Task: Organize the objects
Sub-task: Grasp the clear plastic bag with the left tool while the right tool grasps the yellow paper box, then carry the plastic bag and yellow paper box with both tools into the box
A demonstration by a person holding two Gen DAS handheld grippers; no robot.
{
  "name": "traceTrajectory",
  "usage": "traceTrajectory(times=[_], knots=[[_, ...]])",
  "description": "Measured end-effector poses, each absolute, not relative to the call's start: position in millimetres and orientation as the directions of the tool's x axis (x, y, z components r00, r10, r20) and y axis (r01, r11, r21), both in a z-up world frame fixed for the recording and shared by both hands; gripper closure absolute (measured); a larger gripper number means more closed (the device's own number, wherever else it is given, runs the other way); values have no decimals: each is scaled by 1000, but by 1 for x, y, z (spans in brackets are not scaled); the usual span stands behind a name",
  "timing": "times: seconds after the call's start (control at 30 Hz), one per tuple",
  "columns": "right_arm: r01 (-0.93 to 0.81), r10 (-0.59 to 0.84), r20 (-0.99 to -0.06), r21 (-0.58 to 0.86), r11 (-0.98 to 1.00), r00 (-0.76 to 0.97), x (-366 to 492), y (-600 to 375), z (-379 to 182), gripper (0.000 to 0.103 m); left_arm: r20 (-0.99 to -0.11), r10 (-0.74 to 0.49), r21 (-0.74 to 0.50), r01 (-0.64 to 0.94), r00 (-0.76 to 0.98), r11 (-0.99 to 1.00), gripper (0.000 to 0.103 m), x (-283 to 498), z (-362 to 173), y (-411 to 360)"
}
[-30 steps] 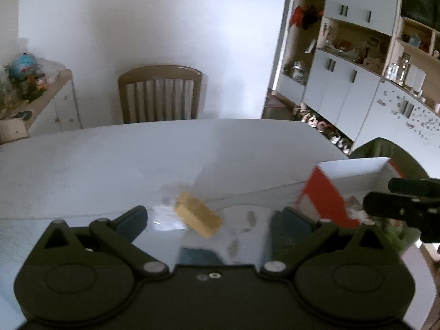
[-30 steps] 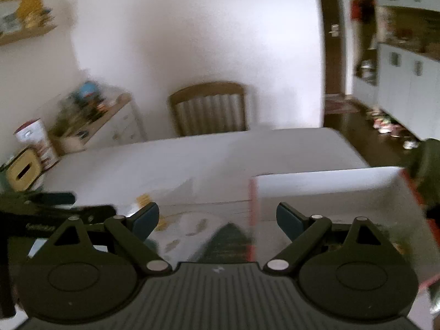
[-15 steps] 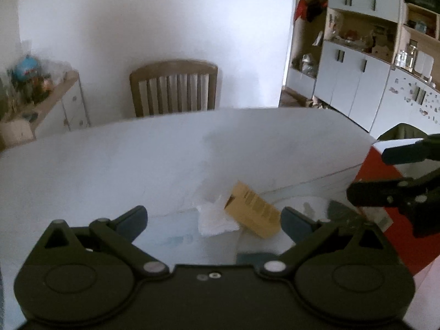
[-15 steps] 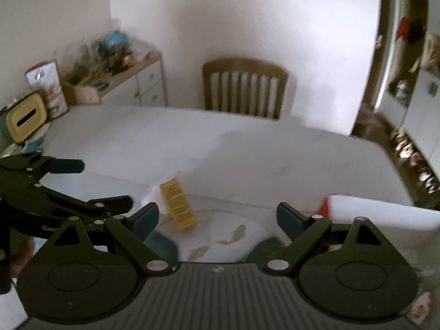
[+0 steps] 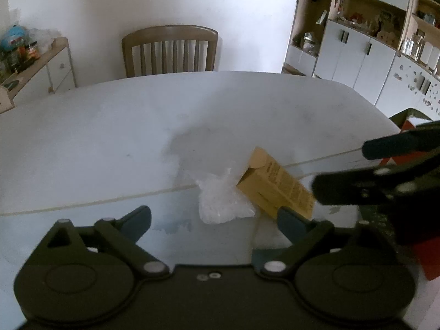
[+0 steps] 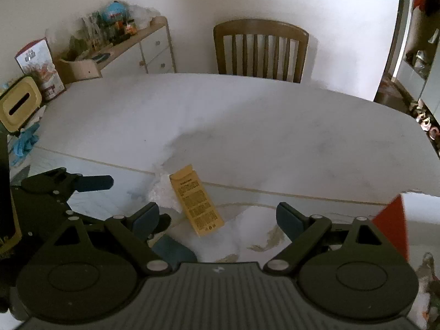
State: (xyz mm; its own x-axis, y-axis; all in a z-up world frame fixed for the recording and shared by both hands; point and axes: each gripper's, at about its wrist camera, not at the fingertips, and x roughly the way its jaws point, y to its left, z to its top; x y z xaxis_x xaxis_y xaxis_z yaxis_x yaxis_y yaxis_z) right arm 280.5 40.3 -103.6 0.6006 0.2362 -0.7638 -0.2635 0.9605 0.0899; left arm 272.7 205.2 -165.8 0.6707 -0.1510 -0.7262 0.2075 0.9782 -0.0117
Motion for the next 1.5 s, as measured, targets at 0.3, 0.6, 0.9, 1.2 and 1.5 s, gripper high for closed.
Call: traceTrajectory(times=[0.3, 0.6, 0.9, 1.2, 1.5], knots=[[-282, 257, -786, 110, 953, 562, 309, 54, -125, 24, -731, -150, -8, 211, 666, 978, 16, 280, -175, 201], [-292, 280, -804, 138, 946, 524, 323, 63, -140, 43, -731, -165, -18, 223, 662, 975, 34, 285, -180, 194], [-252, 269, -817, 157, 955, 509, 340, 66, -150, 57, -730, -174, -28, 226, 661, 974, 47, 290, -182, 194], [-220, 270, -826, 182, 958, 495, 342, 59, -160, 73, -732, -187, -47, 225, 655, 973, 60, 292, -179, 195], [-187, 264, -820, 194, 963, 508, 323, 46, -151, 74, -733, -217, -93, 221, 644, 971, 76, 288, -170, 193]])
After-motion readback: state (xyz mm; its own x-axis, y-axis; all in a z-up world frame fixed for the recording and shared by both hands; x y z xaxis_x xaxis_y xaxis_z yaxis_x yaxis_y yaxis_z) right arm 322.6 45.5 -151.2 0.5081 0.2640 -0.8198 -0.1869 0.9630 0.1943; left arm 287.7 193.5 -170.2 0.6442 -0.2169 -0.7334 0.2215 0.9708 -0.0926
